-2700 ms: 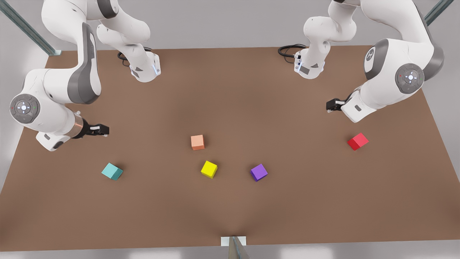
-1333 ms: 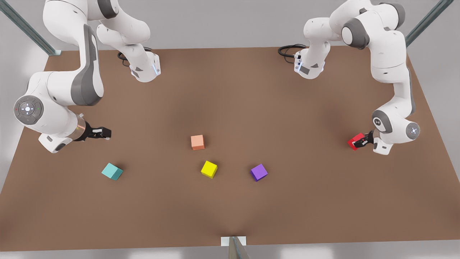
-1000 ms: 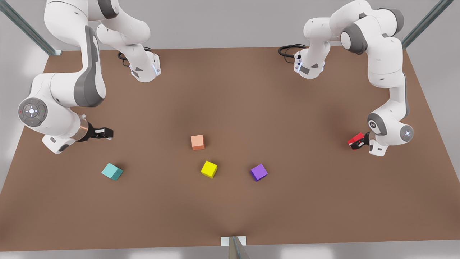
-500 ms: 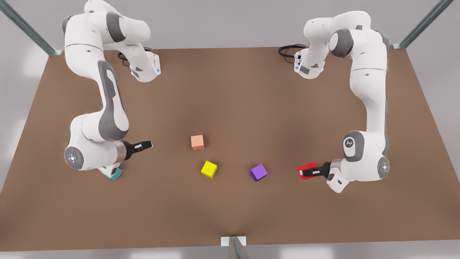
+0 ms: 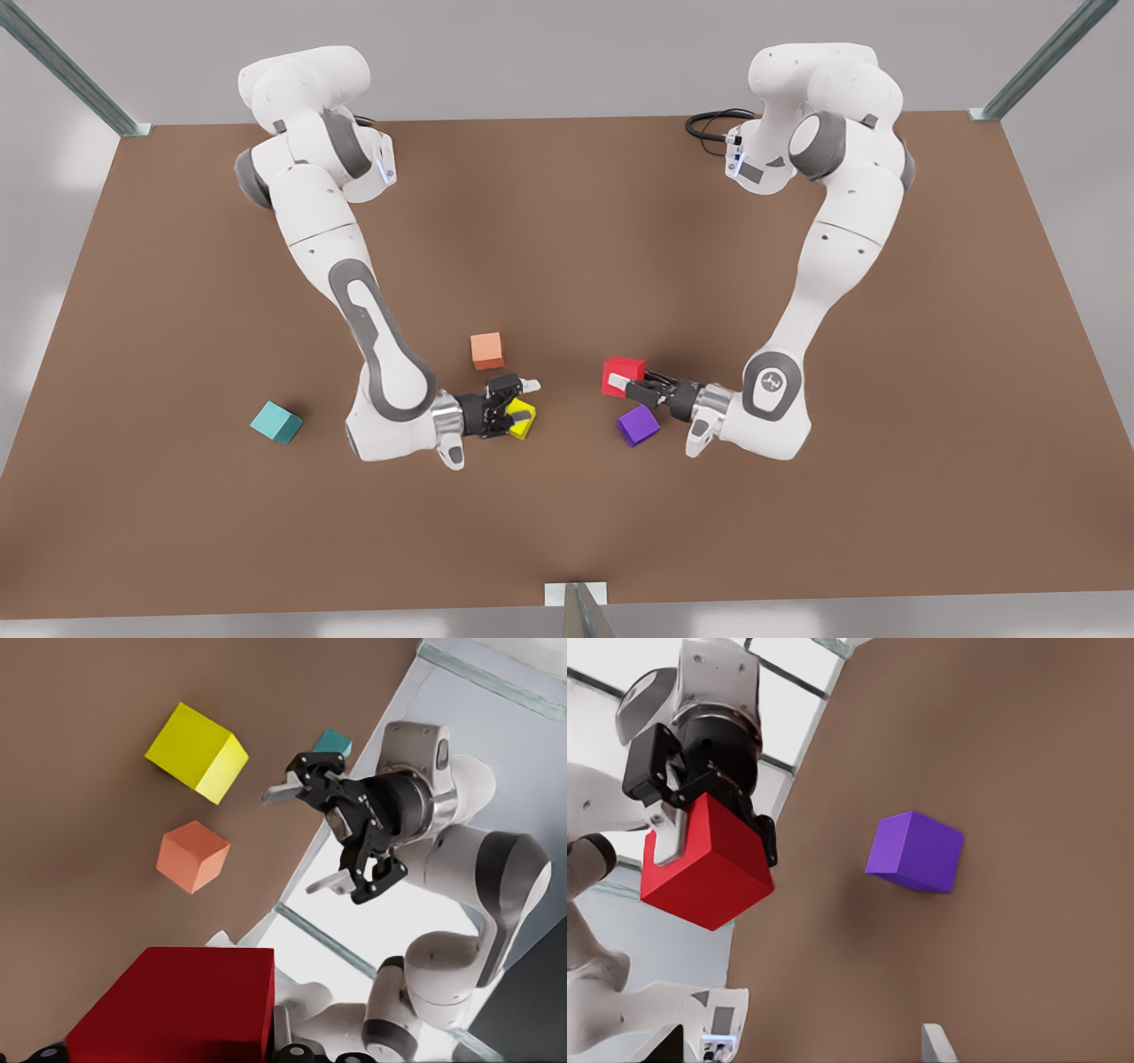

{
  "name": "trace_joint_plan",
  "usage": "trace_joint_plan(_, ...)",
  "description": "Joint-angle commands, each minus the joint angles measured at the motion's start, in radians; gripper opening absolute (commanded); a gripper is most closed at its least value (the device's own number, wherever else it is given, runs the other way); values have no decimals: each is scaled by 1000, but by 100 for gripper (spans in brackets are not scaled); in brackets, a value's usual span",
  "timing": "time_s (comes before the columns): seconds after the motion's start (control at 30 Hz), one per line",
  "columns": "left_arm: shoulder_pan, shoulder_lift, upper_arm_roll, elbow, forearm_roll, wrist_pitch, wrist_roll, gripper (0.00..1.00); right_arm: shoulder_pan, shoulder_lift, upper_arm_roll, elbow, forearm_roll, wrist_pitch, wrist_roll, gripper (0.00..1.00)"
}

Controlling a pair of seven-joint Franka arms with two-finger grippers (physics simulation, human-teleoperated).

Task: Pick up red wooden cube and pass to hand red wooden cube and place in blue wooden cube

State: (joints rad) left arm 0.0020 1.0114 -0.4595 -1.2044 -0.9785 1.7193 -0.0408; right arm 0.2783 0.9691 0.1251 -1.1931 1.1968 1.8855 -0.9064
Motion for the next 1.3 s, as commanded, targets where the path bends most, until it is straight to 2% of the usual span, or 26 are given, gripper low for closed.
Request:
trace_joint_plan(0.0,-4,1,-5,0,-40,48,234,59,10,-29,2,-35,81,217,-555,100)
trace_joint_plan(0.1,-8,9,-5,0,-40,52,271,59,38,-59,2,-83,217,248,-741,100)
trace_joint_plan(0.2,-10,13,-5,0,-42,65,271,59,13,-116,70,-186,280,237,-936,100)
trace_joint_plan(0.27,-19,13,-22,0,-42,97,269,59,-53,-119,171,-204,285,225,-1072,100)
trace_joint_plan(0.3,-20,13,-22,0,-42,100,269,59,-68,-113,192,-212,294,224,-1117,100)
trace_joint_plan(0.53,-25,15,-22,0,-42,112,269,59,-68,-105,206,-232,319,205,-1221,100)
trace_joint_plan(1.27,-39,16,-44,0,-43,169,263,59,-36,-44,238,-194,391,254,-1223,100)
